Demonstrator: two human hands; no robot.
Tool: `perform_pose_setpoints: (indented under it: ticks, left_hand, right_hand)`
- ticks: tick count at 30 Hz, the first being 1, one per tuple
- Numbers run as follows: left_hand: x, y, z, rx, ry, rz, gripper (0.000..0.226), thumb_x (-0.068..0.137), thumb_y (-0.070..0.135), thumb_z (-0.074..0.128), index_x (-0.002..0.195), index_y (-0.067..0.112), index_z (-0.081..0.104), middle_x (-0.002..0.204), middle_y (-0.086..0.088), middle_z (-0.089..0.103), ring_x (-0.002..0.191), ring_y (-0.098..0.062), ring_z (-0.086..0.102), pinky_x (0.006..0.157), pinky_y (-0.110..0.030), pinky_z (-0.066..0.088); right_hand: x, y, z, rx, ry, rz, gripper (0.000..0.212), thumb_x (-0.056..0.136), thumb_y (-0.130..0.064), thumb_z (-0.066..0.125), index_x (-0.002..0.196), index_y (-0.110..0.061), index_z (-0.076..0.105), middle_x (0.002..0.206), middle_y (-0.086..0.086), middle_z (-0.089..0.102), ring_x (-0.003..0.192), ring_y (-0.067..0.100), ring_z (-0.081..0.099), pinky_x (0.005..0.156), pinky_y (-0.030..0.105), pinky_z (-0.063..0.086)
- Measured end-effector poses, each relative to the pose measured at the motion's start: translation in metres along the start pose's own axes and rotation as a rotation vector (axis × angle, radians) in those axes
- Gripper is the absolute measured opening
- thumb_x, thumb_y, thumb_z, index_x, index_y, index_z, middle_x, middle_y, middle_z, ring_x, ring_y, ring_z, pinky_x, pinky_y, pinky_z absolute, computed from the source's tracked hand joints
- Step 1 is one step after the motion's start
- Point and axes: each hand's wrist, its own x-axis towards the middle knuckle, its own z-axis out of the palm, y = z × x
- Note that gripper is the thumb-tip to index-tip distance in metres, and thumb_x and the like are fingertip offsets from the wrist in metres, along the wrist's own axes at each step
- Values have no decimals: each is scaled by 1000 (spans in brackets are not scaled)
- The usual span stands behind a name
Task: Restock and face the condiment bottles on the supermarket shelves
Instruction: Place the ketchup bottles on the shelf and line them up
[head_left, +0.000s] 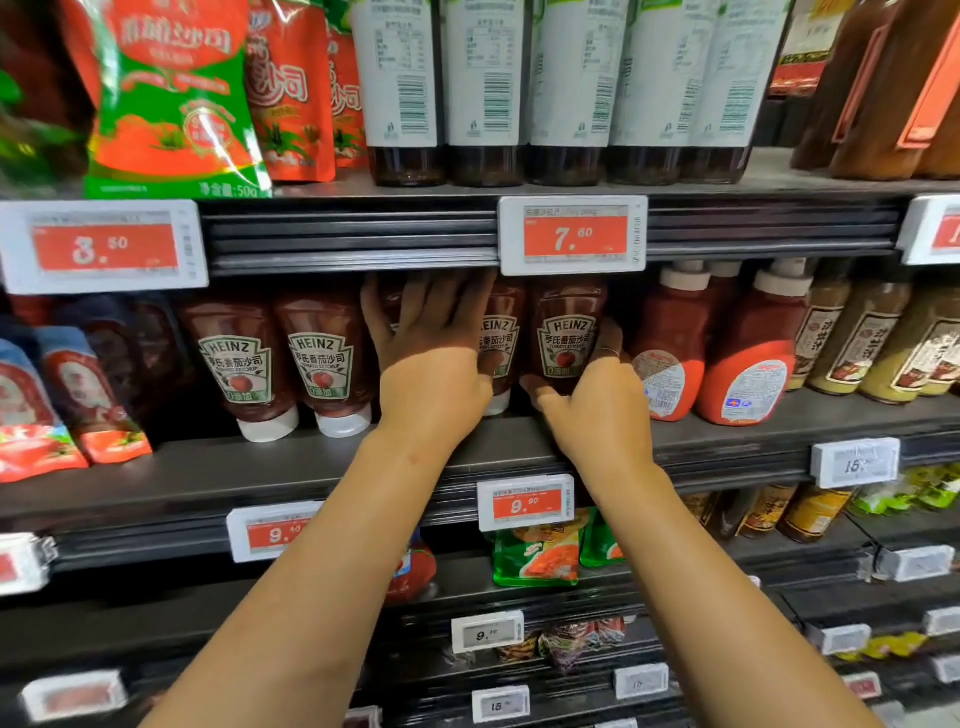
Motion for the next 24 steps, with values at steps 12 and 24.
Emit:
perform_pose_setpoints:
  ticks: [12,24]
  left_hand:
    - [-74,-67,-41,-183,332,-632,85,72,48,83,128,2,40,136,-22,38,131,-36,34,114,-51,32]
    - [-61,-104,-21,-388,-106,-965,118,68,72,76,136,-19,45,140,-29,49,137,-26,29,111,-27,27]
  right_hand:
    - [-9,-24,4,275,35,12,142,65,-53,91,156,3,-1,137,23,52,127,38,52,103,37,45]
    - [-15,-41,32,422,123,77,145,63,-36,95,162,-12,-8,164,14,19,143,27,36,109,18,25]
